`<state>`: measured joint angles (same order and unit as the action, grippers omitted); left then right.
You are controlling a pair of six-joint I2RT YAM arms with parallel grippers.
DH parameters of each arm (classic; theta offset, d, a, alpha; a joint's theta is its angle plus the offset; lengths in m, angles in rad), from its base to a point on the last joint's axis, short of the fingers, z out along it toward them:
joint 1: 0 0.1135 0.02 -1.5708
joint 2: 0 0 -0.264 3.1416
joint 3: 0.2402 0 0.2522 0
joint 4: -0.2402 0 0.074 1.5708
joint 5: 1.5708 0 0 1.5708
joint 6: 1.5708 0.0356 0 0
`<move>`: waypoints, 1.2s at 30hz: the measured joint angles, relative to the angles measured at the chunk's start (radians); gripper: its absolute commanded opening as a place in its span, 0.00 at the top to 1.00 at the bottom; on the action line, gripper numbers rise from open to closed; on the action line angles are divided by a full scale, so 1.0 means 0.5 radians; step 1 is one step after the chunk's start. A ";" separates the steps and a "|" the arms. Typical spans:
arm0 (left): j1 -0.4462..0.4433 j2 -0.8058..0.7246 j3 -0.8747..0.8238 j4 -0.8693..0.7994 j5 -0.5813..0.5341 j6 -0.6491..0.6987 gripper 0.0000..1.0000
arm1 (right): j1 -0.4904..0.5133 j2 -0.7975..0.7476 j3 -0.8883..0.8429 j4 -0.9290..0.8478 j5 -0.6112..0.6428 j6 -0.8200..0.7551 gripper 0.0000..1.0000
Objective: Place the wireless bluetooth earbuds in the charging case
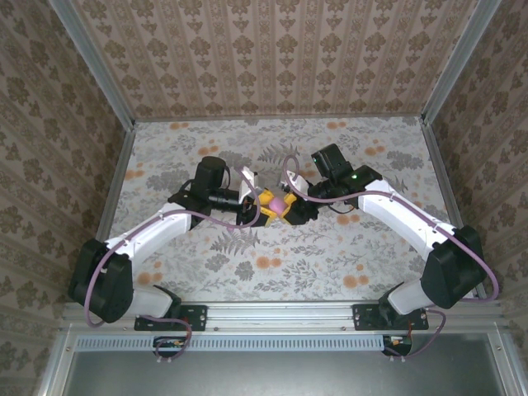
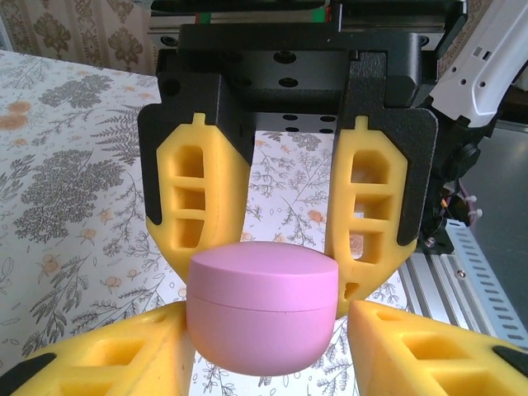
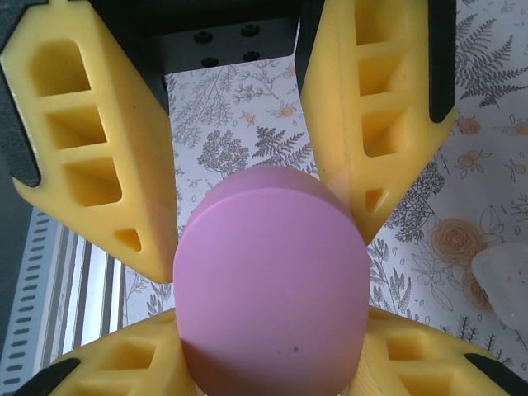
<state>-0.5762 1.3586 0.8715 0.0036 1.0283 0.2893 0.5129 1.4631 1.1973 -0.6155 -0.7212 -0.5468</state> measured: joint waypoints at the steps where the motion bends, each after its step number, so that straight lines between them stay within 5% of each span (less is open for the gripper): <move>1: -0.001 0.000 0.000 0.000 -0.002 -0.001 0.52 | 0.000 0.000 0.000 -0.001 0.000 0.000 0.59; 13: 0.000 0.001 0.000 0.006 -0.021 0.001 0.58 | 0.000 -0.001 0.000 -0.002 0.005 0.000 0.54; 21: 0.002 -0.008 -0.034 0.121 -0.063 -0.025 0.61 | -0.010 -0.077 -0.037 0.090 0.094 0.063 0.38; 36: 0.043 -0.184 -0.363 0.928 -0.539 -0.374 0.62 | -0.199 -0.443 -0.133 0.602 0.234 1.063 0.35</move>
<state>-0.5549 1.2667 0.6899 0.4675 0.7589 0.1024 0.4133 1.2415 1.1309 -0.3145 -0.6041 -0.0154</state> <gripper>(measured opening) 0.384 0.656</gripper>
